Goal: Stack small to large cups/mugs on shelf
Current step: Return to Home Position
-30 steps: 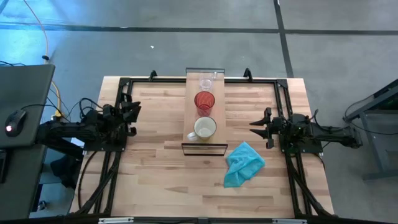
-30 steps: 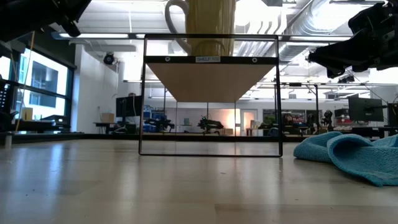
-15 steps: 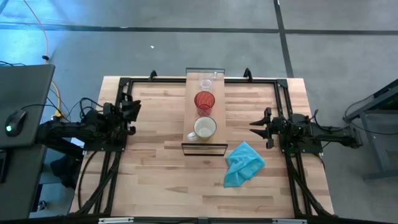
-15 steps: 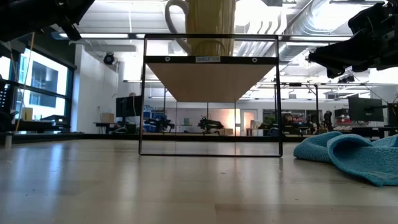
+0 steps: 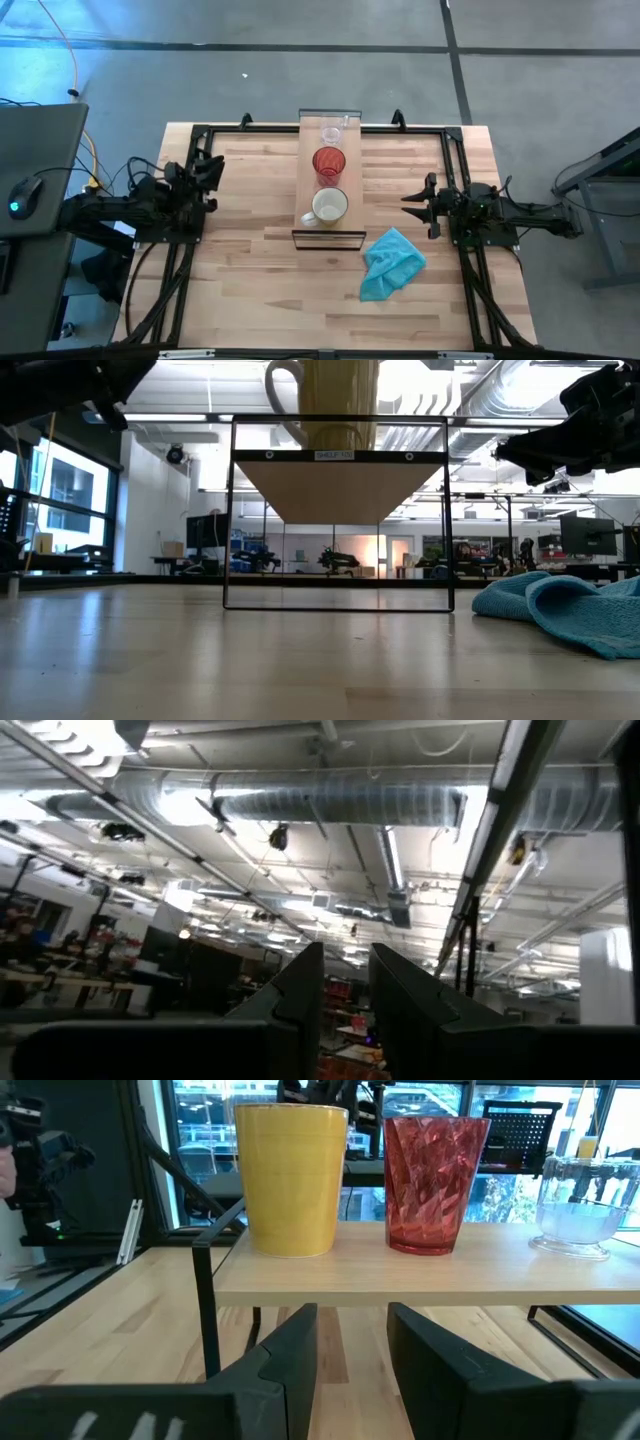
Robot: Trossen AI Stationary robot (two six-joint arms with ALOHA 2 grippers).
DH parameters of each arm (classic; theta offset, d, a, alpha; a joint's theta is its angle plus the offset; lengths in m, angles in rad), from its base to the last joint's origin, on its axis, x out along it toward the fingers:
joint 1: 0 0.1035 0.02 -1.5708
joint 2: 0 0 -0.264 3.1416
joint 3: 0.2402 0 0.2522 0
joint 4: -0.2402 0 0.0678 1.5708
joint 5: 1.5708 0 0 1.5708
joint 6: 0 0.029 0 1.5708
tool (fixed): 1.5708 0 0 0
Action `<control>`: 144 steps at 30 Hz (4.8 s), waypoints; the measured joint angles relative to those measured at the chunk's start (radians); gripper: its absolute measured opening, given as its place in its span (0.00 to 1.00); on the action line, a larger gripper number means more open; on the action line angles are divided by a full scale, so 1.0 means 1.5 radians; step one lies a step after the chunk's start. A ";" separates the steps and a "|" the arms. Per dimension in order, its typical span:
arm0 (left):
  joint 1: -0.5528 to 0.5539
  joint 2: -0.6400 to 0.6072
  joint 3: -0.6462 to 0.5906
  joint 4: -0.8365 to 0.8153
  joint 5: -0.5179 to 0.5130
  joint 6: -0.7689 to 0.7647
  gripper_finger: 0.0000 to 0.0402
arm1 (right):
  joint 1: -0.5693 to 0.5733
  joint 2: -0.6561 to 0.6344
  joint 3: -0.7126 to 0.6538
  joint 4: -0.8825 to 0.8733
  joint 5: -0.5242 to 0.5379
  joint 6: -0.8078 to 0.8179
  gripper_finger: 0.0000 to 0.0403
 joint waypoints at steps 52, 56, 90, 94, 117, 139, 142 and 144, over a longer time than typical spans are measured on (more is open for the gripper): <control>0.000 -0.136 -0.001 0.013 0.090 0.012 0.18 | 0.000 0.000 0.000 0.000 0.000 -0.013 0.29; 0.000 -0.137 -0.001 -0.019 0.092 0.012 0.18 | 0.000 0.003 0.000 0.000 0.001 -0.012 0.29; 0.000 -0.136 0.000 -0.427 0.177 -0.038 0.18 | 0.000 0.005 0.000 -0.003 0.020 -0.005 0.29; 0.000 -0.136 0.000 -0.443 0.197 -0.046 0.18 | 0.000 0.005 0.000 -0.003 0.020 -0.005 0.29; 0.000 -0.136 0.000 -0.568 0.196 -0.071 0.18 | 0.000 0.005 0.000 -0.003 0.020 -0.005 0.29; 0.000 -0.136 0.000 -0.567 0.196 -0.079 0.18 | 0.000 0.005 0.000 -0.003 0.014 0.070 0.29; 0.000 -0.136 0.000 -0.567 0.193 -0.077 0.18 | 0.000 0.005 0.000 -0.003 0.015 0.068 0.29; 0.000 -0.136 0.000 -0.567 0.193 -0.077 0.18 | 0.000 0.005 0.000 -0.003 0.015 0.071 0.29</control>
